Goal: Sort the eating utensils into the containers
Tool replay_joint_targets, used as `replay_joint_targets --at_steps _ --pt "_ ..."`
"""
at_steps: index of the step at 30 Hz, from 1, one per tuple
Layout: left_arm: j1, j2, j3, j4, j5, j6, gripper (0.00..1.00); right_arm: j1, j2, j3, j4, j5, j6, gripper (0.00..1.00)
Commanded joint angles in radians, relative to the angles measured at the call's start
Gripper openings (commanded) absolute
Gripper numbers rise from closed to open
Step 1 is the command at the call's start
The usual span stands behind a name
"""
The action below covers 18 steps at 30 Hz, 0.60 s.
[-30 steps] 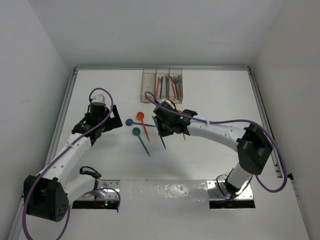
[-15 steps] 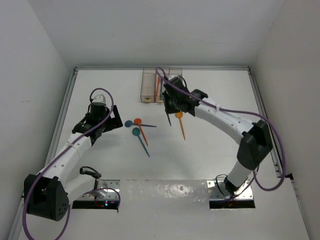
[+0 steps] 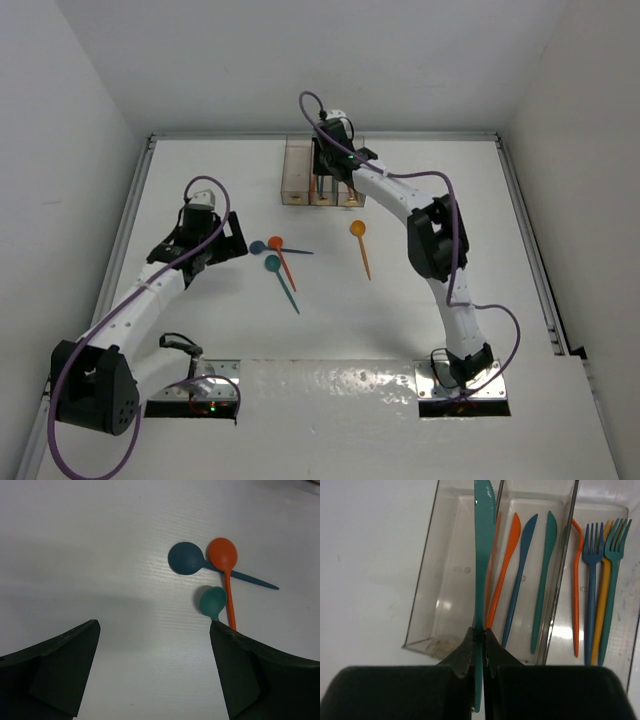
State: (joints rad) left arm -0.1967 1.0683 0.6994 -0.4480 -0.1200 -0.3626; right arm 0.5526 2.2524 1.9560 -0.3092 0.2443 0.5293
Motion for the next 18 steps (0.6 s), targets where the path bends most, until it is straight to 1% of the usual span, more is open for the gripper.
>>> replay_joint_targets --at_steps 1,3,8,11,13,14,15,18 --pt "-0.012 0.004 0.011 0.046 0.061 0.005 0.89 -0.017 0.064 0.073 0.151 0.006 -0.014 0.00" --pt "-0.013 0.004 0.002 0.052 0.082 -0.019 0.88 -0.023 0.111 0.109 0.173 0.007 -0.023 0.00" --pt "-0.032 0.002 -0.032 0.072 0.114 -0.090 0.83 -0.051 0.151 0.115 0.223 0.010 0.001 0.00" --pt "-0.065 0.005 -0.049 0.088 0.112 -0.139 0.80 -0.066 0.164 0.116 0.229 0.006 0.003 0.00" --pt "-0.085 0.012 -0.054 0.097 0.092 -0.180 0.78 -0.075 0.173 0.136 0.214 -0.017 0.001 0.03" --pt "-0.107 0.016 -0.058 0.101 0.091 -0.193 0.78 -0.075 0.176 0.139 0.203 -0.020 0.000 0.06" --pt "-0.118 0.021 -0.060 0.104 0.079 -0.220 0.77 -0.075 0.173 0.136 0.191 -0.026 -0.003 0.19" --pt "-0.167 0.059 -0.061 0.109 0.048 -0.291 0.73 -0.075 0.136 0.086 0.174 -0.051 -0.023 0.39"
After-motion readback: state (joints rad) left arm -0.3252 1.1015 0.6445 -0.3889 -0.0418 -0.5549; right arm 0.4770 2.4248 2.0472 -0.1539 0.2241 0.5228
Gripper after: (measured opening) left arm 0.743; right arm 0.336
